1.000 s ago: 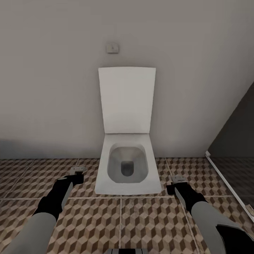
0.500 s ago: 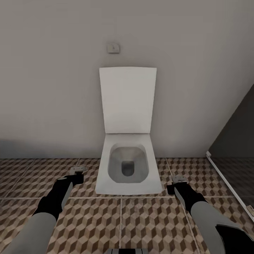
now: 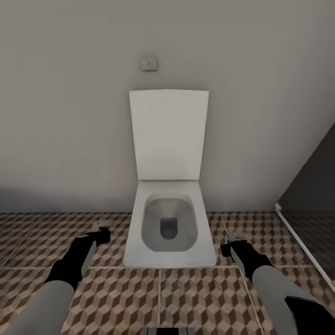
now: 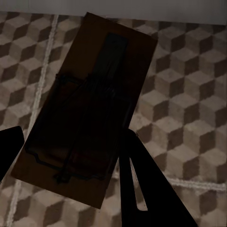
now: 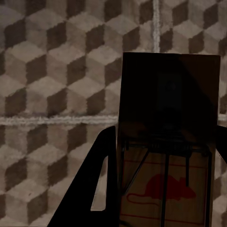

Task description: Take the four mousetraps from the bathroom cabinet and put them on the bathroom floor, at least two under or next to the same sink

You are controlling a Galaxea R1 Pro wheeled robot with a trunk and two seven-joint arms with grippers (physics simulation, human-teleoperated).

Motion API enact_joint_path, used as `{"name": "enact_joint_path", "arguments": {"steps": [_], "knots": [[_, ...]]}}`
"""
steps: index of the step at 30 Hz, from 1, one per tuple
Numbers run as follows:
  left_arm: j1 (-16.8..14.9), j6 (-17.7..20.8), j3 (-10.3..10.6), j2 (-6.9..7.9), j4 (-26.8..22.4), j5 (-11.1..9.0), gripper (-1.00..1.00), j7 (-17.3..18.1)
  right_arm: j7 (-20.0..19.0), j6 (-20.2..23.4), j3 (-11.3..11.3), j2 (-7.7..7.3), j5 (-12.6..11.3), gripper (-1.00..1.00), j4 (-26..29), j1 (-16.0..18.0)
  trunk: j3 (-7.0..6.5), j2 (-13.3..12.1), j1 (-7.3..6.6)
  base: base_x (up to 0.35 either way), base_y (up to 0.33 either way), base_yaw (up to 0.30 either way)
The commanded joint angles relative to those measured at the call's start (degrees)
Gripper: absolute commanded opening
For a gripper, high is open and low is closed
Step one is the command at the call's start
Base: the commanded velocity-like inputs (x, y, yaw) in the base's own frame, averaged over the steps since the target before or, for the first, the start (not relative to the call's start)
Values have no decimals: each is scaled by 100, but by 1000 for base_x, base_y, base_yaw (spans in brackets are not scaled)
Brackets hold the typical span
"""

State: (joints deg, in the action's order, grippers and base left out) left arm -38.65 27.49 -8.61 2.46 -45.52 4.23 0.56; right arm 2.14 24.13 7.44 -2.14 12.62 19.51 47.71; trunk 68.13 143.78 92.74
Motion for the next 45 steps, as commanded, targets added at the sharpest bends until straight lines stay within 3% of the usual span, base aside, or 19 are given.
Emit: {"name": "enact_joint_path", "arguments": {"steps": [1,11,45], "knots": [[-2,28,-3,-1,-6,43,-100,7,-12,25,39,1,54,-100,9,2,5,2,2,294,0,0],[-2,28,-1,0,-6,43,-100,11,4,22,39,-12,56,-100,9,3,5,2,2,241,0,0],[-2,11,-3,0,-12,41,-100,6,3,-3,35,-3,55,-100,-31,2,5,2,2,29,-32,18]]}}
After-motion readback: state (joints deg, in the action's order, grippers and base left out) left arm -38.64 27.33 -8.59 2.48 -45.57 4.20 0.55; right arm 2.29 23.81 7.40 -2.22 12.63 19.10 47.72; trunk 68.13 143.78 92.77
